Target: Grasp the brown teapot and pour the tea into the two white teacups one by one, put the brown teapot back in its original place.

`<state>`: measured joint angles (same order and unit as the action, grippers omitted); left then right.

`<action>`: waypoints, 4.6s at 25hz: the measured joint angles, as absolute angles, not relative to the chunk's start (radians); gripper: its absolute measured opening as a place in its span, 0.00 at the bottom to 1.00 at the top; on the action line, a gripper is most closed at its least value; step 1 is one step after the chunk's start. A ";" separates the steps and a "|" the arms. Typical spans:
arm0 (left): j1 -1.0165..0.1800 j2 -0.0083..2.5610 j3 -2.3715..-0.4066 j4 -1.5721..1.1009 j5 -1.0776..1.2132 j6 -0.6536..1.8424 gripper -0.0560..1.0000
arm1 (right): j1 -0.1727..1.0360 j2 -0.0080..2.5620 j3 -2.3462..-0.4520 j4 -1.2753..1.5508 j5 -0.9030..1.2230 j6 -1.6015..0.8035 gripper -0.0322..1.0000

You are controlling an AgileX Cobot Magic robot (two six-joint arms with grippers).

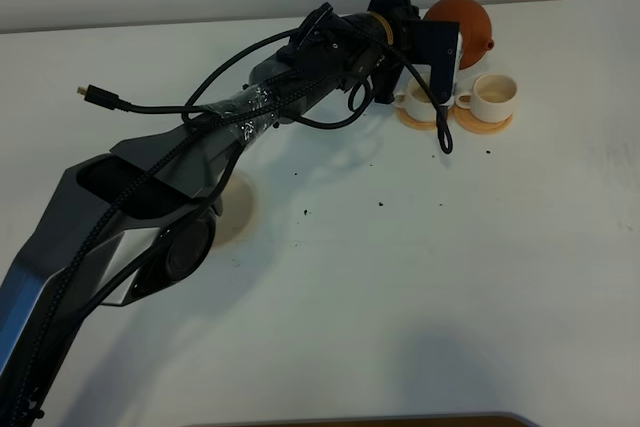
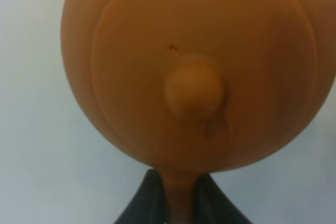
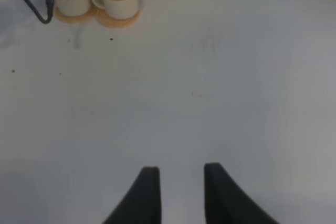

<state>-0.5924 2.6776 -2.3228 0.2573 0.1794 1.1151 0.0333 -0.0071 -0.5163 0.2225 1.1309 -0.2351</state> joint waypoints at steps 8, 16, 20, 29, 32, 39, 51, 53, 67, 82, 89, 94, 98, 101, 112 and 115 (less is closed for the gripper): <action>-0.592 2.678 -2.323 0.263 0.169 1.145 0.19 | 0.033 -0.007 -0.516 0.222 1.131 -0.235 0.26; -0.592 2.679 -2.323 0.285 0.131 1.149 0.19 | 0.033 -0.007 -0.516 0.222 1.131 -0.235 0.26; -0.595 2.679 -2.323 0.286 0.118 1.177 0.19 | 0.033 -0.007 -0.516 0.222 1.131 -0.235 0.26; -0.602 2.679 -2.323 0.285 0.116 1.222 0.19 | 0.033 -0.007 -0.516 0.222 1.131 -0.235 0.26; -0.602 2.679 -2.323 0.285 0.116 1.239 0.19 | 0.033 -0.007 -0.516 0.222 1.131 -0.235 0.26; -0.602 2.679 -2.323 0.285 0.109 1.266 0.19 | 0.033 -0.007 -0.516 0.222 1.131 -0.235 0.26; -0.602 2.679 -2.323 0.285 0.096 1.299 0.19 | 0.033 -0.007 -0.516 0.222 1.131 -0.235 0.26; -0.602 2.679 -2.323 0.285 0.088 1.303 0.19 | 0.033 -0.007 -0.516 0.222 1.131 -0.235 0.26; -0.602 2.679 -2.323 0.285 0.066 1.327 0.19 | 0.033 -0.007 -0.516 0.222 1.131 -0.235 0.26; -0.602 2.679 -2.323 0.289 0.065 1.395 0.19 | 0.033 -0.007 -0.516 0.222 1.131 -0.235 0.26; -0.602 2.679 -2.323 0.289 0.065 1.436 0.19 | 0.033 -0.007 -0.516 0.222 1.131 -0.235 0.26; -0.602 2.679 -2.323 0.289 0.065 1.458 0.19 | 0.033 -0.007 -0.516 0.222 1.131 -0.235 0.26; -0.602 2.679 -2.323 0.289 0.065 1.460 0.19 | 0.033 -0.007 -0.516 0.222 1.131 -0.235 0.26; -0.602 2.679 -2.323 0.289 0.064 1.460 0.19 | 0.033 -0.007 -0.516 0.222 1.131 -0.235 0.26; -0.602 2.679 -2.323 0.291 0.058 1.482 0.19 | 0.033 -0.007 -0.516 0.222 1.131 -0.235 0.26; -0.602 2.679 -2.323 0.291 0.058 1.482 0.19 | 0.033 -0.007 -0.516 0.222 1.131 -0.235 0.26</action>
